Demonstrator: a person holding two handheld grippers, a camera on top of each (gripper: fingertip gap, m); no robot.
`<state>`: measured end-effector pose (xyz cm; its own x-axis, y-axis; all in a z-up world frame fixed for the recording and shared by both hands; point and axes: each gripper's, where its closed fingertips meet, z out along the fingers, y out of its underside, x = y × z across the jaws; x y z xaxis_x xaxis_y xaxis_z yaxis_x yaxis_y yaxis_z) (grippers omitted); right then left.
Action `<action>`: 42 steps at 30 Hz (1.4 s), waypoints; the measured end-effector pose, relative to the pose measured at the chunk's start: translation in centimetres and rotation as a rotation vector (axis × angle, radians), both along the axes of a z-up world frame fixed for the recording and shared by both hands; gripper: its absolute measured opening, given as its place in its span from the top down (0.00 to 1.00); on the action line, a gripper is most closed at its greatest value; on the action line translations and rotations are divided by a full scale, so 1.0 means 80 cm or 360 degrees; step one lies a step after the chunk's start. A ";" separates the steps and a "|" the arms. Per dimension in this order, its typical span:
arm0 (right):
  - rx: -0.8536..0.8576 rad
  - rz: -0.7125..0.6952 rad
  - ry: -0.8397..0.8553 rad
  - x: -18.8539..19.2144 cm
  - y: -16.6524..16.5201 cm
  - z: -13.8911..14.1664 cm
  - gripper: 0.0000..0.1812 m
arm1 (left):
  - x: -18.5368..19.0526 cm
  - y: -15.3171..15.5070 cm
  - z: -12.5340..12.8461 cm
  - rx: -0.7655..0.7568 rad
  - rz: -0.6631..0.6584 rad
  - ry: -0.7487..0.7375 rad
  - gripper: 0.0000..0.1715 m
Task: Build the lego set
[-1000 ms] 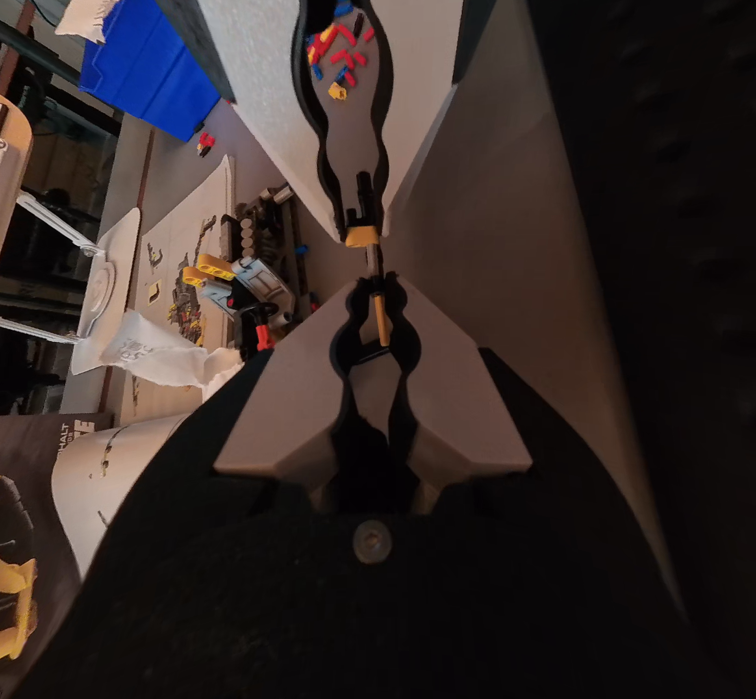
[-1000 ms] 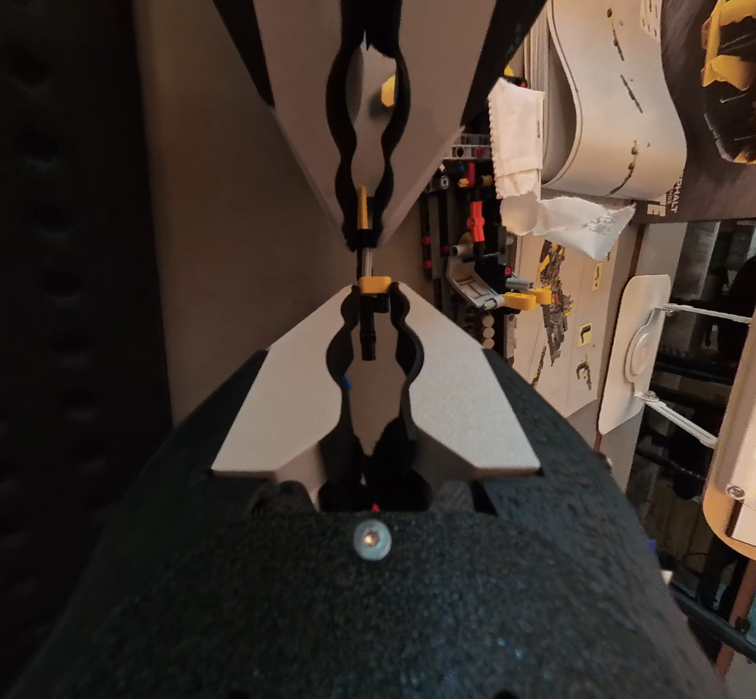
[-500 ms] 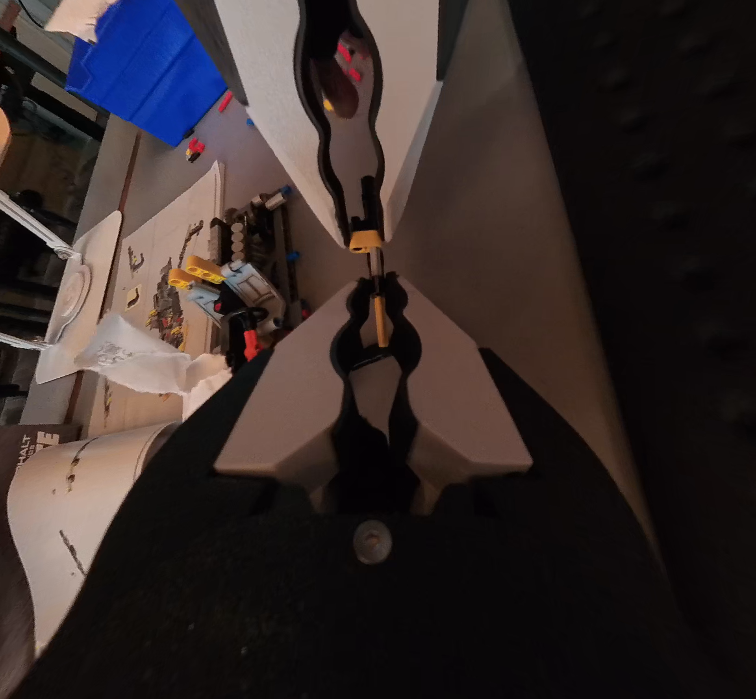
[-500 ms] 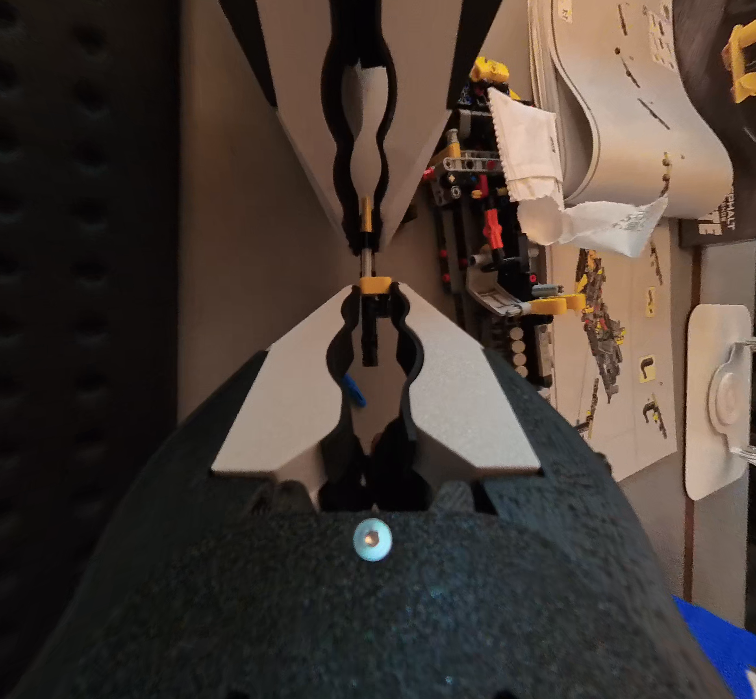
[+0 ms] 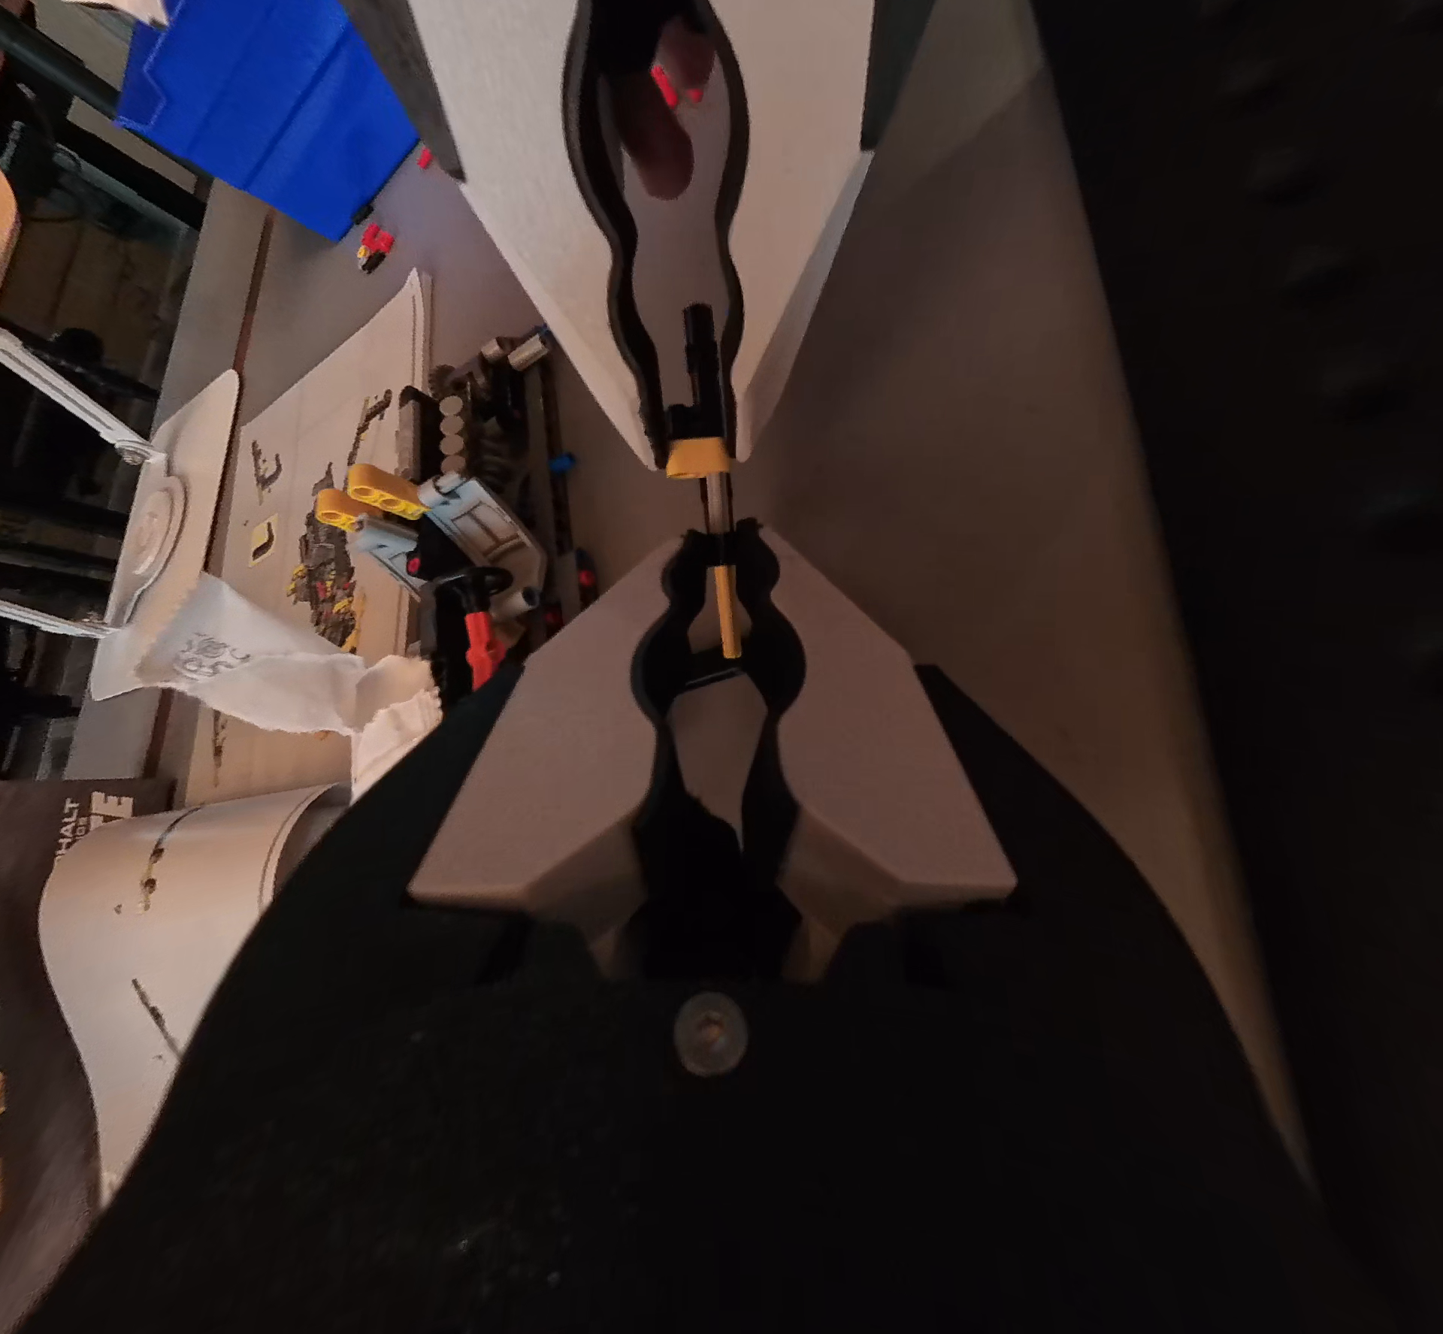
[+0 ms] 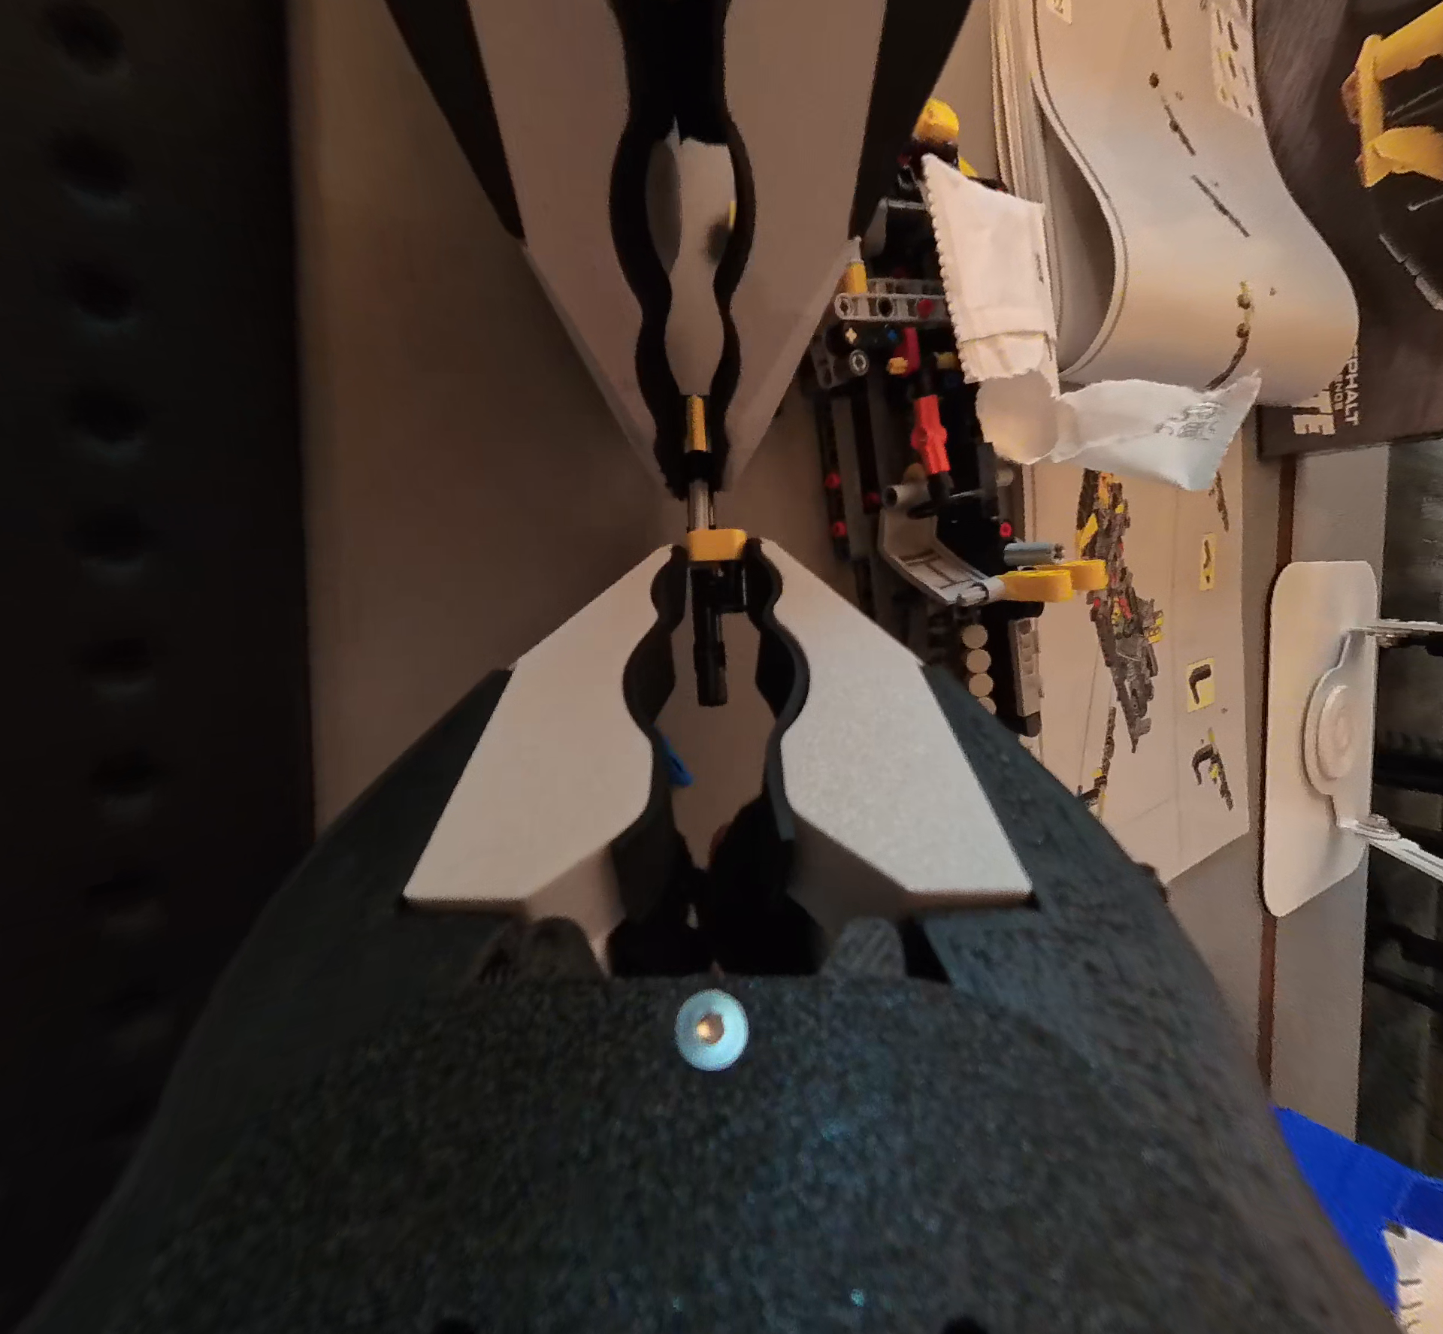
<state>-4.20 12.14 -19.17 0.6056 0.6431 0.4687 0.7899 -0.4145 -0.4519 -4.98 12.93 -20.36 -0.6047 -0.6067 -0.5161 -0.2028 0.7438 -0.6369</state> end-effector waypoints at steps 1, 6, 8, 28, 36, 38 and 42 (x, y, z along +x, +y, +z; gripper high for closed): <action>-0.0001 -0.0002 0.0011 -0.001 0.000 0.001 0.92 | 0.000 0.000 0.000 0.0001 0.0002 0.0000 0.97; -0.0003 0.0006 -0.0026 -0.001 0.000 0.001 0.92 | 0.001 -0.002 0.000 0.0035 -0.0003 -0.0016 0.97; 0.0005 0.0019 0.0006 -0.008 0.002 0.002 0.92 | 0.001 -0.009 0.006 0.0026 -0.0025 -0.0051 0.97; 0.0232 -0.0361 0.0788 0.018 -0.010 0.049 0.93 | 0.008 0.002 0.024 0.0236 0.0038 -0.0273 0.98; -0.0176 -0.0207 0.0980 -0.024 -0.056 0.007 0.90 | 0.006 0.019 0.032 0.0030 0.0074 -0.0199 0.98; -0.0195 -0.0205 0.1060 -0.030 -0.051 0.007 0.88 | 0.005 0.015 0.031 -0.0100 0.0065 -0.0134 0.98; -0.0149 -0.0200 0.1151 -0.037 -0.039 0.016 0.86 | -0.001 0.009 0.022 -0.0190 0.0024 -0.0018 0.98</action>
